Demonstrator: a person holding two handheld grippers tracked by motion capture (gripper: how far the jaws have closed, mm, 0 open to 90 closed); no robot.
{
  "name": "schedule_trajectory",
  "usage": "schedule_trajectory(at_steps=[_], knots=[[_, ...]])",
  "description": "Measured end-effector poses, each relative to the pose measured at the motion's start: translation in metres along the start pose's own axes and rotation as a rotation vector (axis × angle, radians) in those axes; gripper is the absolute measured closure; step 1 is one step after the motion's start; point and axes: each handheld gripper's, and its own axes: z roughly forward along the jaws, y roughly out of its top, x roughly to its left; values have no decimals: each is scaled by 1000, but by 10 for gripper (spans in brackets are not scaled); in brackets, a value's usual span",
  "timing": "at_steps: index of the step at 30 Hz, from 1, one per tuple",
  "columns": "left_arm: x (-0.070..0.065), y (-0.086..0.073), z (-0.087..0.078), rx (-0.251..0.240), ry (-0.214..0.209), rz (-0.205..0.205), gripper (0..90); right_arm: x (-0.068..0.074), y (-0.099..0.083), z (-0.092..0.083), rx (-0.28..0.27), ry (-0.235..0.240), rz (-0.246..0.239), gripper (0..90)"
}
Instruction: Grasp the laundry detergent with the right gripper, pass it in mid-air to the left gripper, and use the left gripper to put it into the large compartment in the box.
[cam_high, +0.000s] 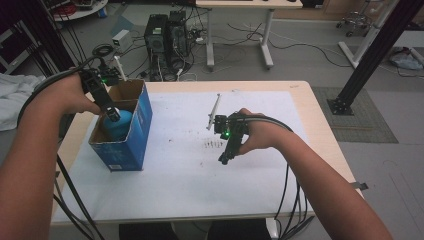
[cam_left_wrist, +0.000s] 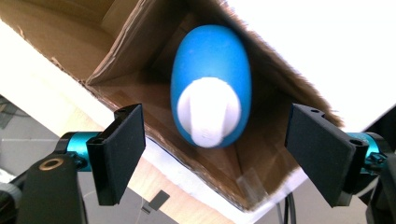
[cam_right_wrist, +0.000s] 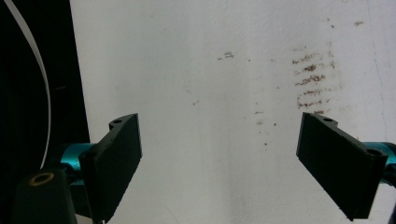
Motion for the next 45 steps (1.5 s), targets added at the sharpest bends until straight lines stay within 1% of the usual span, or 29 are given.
schedule_trajectory(at_steps=[5, 6, 7, 10, 11, 15, 16, 18, 19, 20, 23, 24, 25, 27, 28, 29, 30, 33, 34, 35, 36, 37, 38, 40, 41, 42, 43, 44, 45], knots=[[-7, 4, -18, -9, 12, 20, 182, -1, -1, -4, -1, -1, 7, 134], [-7, 4, -18, -9, 12, 20, 182, -1, -1, -4, -1, -1, 7, 134], [-11, 7, -27, -14, 13, 45, 182, -1, -2, -4, -5, -2, 2, 134], [-19, 13, -36, -24, 5, 82, 169, -1, -3, -7, -3, -1, 7, 134], [-19, 13, -36, -24, 5, 82, 168, -1, -3, -7, -3, -1, 7, 134], [-33, 25, -42, -25, -7, 150, 156, -1, -3, -11, -6, -5, 9, 134], [-36, 28, -42, -27, -12, 167, 138, -2, -3, -12, -8, -6, 6, 134], [-36, 28, -42, -27, -12, 167, 125, -2, -3, -14, -5, -6, 7, 134], [-48, 39, -38, -20, -28, 224, 125, -2, -3, -14, -5, -6, 7, 134], [-51, 42, -36, -12, -32, 238, 125, -2, -4, -17, 0, -10, 13, 134], [-59, 51, -29, 1, -39, 272, 109, -4, -5, -20, 7, -10, 12, 134], [-62, 55, -26, 5, -46, 292, 109, -4, -5, -20, 4, -13, 4, 134], [-65, 57, -24, 4, -56, 306, 110, -5, -6, -21, 6, -12, 9, 134], [-72, 63, -18, 4, -61, 343, 107, -5, -7, -23, 16, -16, 14, 134], [-72, 63, -18, 4, -61, 343, 91, -5, -7, -23, 16, -16, 14, 134], [-79, 68, -12, 11, -75, 367, 91, -5, -8, -24, 18, -18, 18, 134], [-82, 70, -9, 15, -71, 384, 91, -6, -8, -25, 25, -18, 22, 134], [-94, 77, 0, 30, -93, 439, 90, -6, -9, -27, 36, -21, 18, 134], [-98, 79, 4, 34, -97, 458, 90, -5, -9, -28, 39, -19, 24, 134], [-102, 81, 7, 40, -105, 470, 91, -5, -10, -29, 43, -20, 24, 134], [-102, 81, 7, 40, -105, 470, 91, -5, -10, -29, 43, -20, 24, 134], [-107, 84, 14, 57, -114, 492, 91, -5, -10, -29, 48, -18, 19, 134], [-110, 86, 18, 63, -119, 504, 90, -4, -11, -29, 61, -37, 3, 134], [-111, 88, 22, 70, -125, 510, 90, -3, -11, -28, 63, -34, 9, 134], [-116, 91, 32, 71, -139, 524, 90, -3, -13, -25, 75, -37, 2, 134], [-118, 92, 36, 75, -147, 525, 88, -3, -13, -24, 76, -38, 2, 134], [-120, 93, 40, 75, -146, 530, 78, -2, -13, -23, 74, -33, 18, 134], [-122, 94, 44, 78, -147, 534, 69, -3, -14, -23, 83, -41, 0, 134], [-123, 94, 48, 87, -156, 532, 69, -2, -14, -21, 78, -35, 15, 134]])
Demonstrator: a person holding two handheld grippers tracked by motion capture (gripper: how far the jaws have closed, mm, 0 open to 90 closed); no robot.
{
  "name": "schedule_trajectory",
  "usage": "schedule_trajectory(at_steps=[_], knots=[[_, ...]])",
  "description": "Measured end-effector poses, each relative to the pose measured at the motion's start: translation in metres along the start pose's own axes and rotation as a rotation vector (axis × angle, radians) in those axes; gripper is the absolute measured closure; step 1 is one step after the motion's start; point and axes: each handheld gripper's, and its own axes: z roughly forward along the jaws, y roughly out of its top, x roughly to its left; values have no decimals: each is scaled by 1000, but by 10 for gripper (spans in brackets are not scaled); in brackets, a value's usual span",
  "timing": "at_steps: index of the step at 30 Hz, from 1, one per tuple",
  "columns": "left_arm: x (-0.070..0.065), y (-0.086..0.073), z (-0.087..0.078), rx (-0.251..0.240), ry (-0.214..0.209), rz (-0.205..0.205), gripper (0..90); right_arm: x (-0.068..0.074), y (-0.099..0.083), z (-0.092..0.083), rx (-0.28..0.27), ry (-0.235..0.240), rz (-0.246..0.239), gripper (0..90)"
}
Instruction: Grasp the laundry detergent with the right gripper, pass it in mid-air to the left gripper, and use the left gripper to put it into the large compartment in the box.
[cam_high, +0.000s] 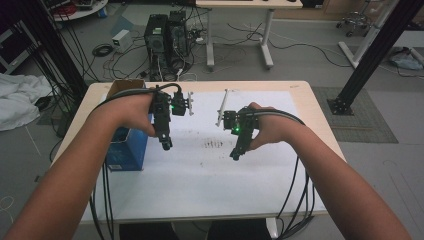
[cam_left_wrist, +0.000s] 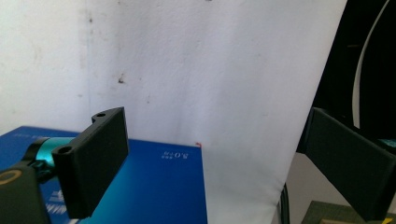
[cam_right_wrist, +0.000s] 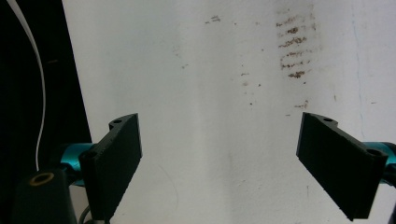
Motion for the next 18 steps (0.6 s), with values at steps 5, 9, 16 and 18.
schedule_trajectory(at_steps=[5, 9, 16, 18], knots=[[0, 3, 11, -6, -2, -6, 68, -2, -2, 5, 10, 3, -9, 134], [0, 4, 17, -11, -6, -13, 64, -2, -2, 9, 17, 1, -13, 134], [-2, 5, 17, -21, -10, -16, 50, -1, -4, 6, 4, 7, -5, 134], [-2, 6, 17, -28, -7, -14, 50, -3, -4, 7, 3, -5, -19, 134]])
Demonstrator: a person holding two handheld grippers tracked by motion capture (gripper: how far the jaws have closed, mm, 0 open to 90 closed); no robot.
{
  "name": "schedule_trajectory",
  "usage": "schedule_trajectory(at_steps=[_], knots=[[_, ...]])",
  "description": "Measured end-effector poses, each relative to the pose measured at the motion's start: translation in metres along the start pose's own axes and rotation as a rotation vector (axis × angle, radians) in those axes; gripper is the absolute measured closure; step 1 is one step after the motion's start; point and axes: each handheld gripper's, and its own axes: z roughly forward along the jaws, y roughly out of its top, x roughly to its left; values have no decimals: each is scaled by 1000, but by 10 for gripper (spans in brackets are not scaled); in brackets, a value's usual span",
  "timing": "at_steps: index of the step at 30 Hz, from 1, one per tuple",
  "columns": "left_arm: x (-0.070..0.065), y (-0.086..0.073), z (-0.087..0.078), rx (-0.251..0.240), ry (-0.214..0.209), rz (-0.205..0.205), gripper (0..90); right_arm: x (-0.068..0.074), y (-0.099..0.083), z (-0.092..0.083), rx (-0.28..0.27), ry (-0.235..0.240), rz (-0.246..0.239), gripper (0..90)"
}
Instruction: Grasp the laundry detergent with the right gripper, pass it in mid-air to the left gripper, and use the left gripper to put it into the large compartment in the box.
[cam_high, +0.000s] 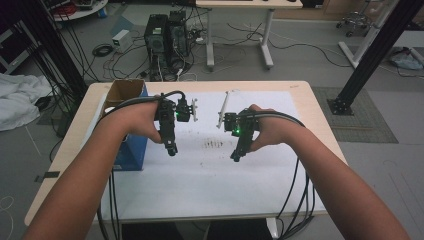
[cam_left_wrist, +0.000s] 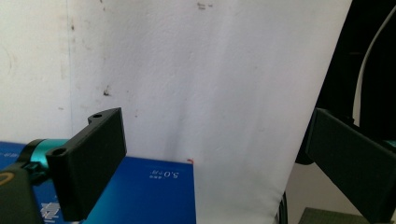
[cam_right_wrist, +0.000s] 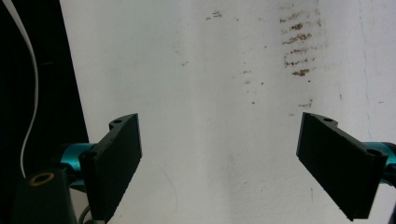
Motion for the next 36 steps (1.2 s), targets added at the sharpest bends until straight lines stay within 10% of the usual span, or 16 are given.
schedule_trajectory(at_steps=[36], knots=[[-1, -3, -8, -16, 46, 31, 50, -3, -3, -3, -8, -20, 25, 134]])
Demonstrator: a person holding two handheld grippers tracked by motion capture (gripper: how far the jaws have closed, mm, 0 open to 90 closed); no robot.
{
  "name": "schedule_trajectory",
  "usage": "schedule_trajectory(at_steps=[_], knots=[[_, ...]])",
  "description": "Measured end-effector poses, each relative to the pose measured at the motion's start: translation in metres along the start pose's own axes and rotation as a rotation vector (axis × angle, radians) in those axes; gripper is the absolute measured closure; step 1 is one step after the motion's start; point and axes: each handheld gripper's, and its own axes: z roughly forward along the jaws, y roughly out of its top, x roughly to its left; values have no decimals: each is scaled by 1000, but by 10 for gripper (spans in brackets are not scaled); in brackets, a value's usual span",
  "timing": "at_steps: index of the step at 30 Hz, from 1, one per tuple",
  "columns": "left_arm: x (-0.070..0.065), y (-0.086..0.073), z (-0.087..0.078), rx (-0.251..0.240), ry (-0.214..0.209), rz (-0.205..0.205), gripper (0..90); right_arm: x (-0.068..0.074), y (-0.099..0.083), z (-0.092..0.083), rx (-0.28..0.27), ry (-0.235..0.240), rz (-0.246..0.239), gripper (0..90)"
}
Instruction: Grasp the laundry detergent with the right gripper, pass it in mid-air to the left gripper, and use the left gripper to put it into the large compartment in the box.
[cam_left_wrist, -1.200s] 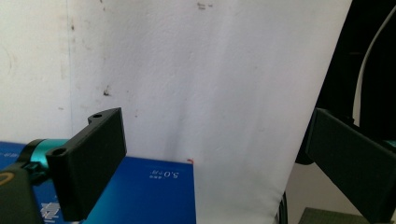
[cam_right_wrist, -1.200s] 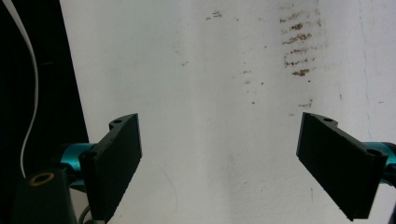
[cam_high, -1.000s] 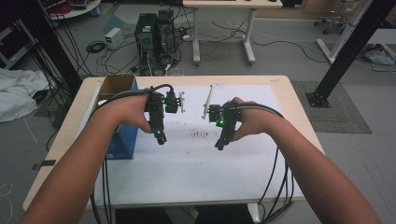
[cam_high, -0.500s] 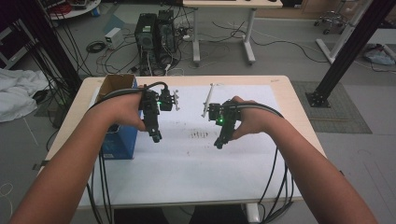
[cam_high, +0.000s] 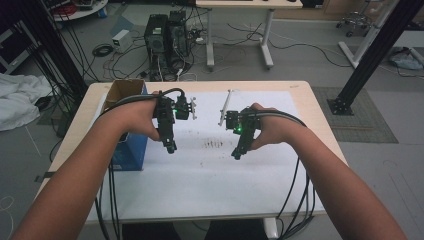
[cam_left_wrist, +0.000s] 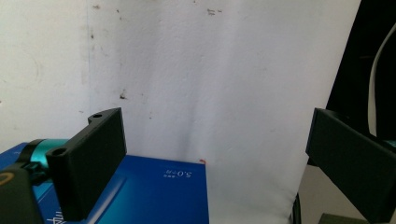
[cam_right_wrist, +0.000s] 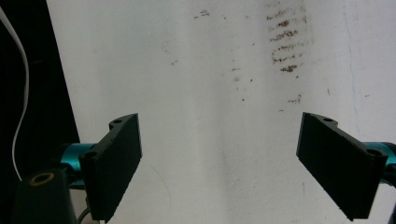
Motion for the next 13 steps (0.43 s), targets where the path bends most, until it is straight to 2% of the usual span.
schedule_trajectory(at_steps=[2, 3, 13], knots=[[0, 0, 0, -3, 0, 0, 50, 0, 0, 0, 0, 0, 0, 134], [0, -1, 0, -3, -1, 1, 50, 1, 0, -1, -3, 5, 19, 134], [-1, 2, 2, 1, -5, 9, 51, 2, 0, -1, -4, -6, 7, 134]])
